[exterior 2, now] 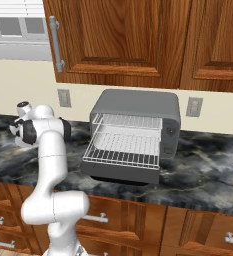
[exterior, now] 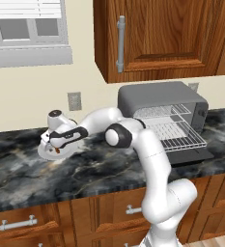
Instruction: Open the toaster oven door. Place the bread on the top rack in the toaster oven and place the chicken drumstick on the bottom rack.
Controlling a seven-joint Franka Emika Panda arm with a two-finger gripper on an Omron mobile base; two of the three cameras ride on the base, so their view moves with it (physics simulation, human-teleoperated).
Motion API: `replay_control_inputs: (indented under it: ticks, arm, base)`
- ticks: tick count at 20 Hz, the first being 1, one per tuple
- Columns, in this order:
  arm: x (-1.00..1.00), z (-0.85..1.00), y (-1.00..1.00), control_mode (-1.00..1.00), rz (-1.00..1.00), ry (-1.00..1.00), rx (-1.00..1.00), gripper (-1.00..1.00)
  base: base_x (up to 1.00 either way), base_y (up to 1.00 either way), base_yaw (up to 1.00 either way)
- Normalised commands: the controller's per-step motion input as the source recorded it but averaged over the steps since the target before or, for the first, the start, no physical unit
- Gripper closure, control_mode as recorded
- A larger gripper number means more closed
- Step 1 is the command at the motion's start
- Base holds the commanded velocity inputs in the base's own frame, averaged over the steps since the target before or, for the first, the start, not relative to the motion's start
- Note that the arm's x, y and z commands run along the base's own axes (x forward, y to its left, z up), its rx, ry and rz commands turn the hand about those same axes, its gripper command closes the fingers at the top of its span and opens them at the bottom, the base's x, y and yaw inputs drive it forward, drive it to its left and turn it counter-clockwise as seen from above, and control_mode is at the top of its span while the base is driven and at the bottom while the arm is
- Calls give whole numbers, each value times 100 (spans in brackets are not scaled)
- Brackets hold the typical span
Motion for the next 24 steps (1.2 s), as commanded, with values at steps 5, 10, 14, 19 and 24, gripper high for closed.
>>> replay_control_inputs:
  ticks: [5,10,14,19,24]
  arm:
    - [13,-24,10,-100,3,0,-3,-100]
    - [8,-29,10,-100,2,0,-4,100]
    - [0,-29,0,-100,2,0,-1,100]
    - [0,-19,-2,-100,0,-7,-1,100]
    - [-1,4,-39,-100,-17,-14,0,100]
  base:
    - [0,0,0]
    - [0,0,0]
    - [0,0,0]
    - [0,0,0]
    - [0,0,0]
